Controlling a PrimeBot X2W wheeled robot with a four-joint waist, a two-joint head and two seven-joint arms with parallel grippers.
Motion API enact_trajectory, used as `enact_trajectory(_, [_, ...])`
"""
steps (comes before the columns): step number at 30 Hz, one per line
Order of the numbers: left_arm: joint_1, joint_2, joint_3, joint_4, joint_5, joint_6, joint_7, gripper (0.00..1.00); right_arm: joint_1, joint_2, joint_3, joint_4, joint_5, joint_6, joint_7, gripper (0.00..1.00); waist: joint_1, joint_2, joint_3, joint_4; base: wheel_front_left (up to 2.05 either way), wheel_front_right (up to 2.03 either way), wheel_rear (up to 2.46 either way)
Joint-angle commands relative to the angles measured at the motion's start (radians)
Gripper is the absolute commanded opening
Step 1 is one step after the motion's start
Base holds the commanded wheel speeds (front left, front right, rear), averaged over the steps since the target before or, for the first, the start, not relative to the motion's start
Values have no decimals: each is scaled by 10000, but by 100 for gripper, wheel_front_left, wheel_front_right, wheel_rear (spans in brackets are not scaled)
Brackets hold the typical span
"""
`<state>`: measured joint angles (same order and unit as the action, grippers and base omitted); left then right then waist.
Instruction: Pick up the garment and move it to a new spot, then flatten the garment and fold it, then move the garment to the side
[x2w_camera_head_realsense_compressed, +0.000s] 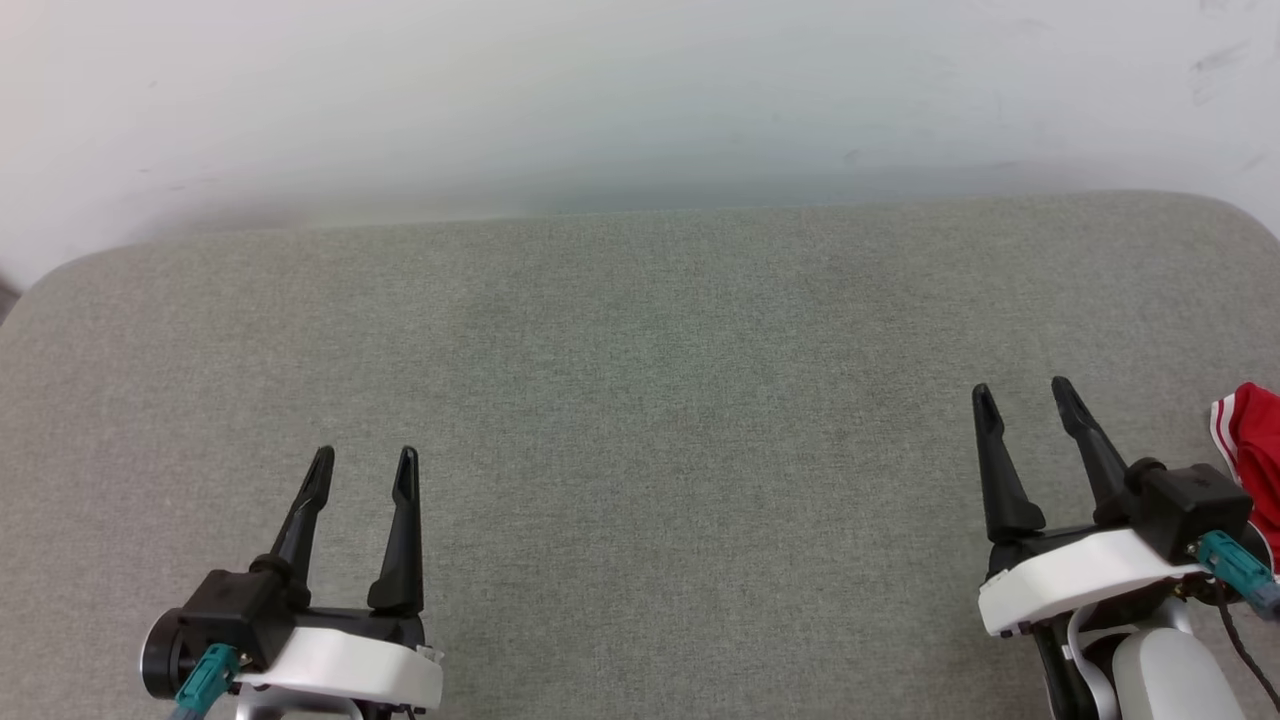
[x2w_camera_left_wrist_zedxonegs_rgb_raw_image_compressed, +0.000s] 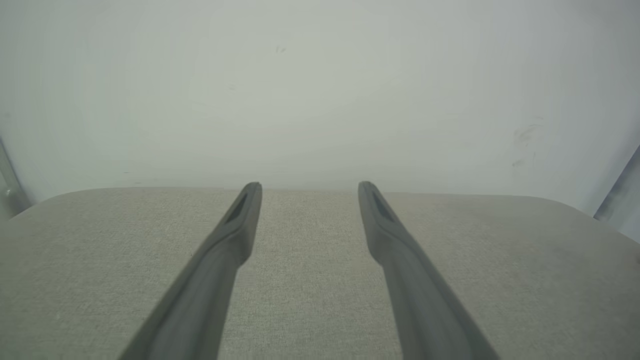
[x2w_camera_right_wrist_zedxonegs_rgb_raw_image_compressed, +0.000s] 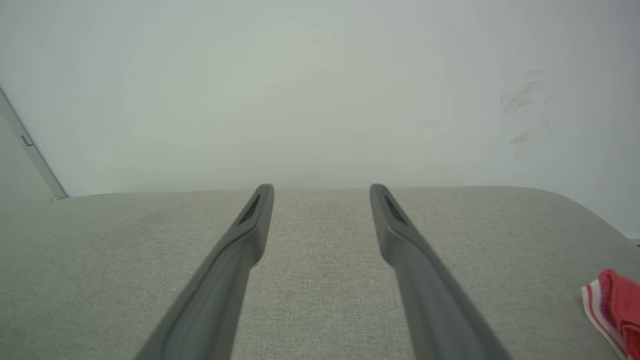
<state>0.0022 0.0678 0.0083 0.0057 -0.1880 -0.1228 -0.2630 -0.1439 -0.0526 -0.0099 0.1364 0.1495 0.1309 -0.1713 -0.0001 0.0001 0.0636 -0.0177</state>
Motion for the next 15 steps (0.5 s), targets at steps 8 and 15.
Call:
enact_trajectory(8, [70, -77, 12, 301, -96, -35, 4, 0, 16, 0, 172, 67, 18, 0, 7, 0, 2, -1, -2, 4, 0, 0, 0])
enact_trajectory(15, [117, -84, 15, 589, -1178, -28, 237, 0, 100, 2, 99, 329, 1079, 0, 242, 0, 2, -1, -26, 10, 0, 0, 0])
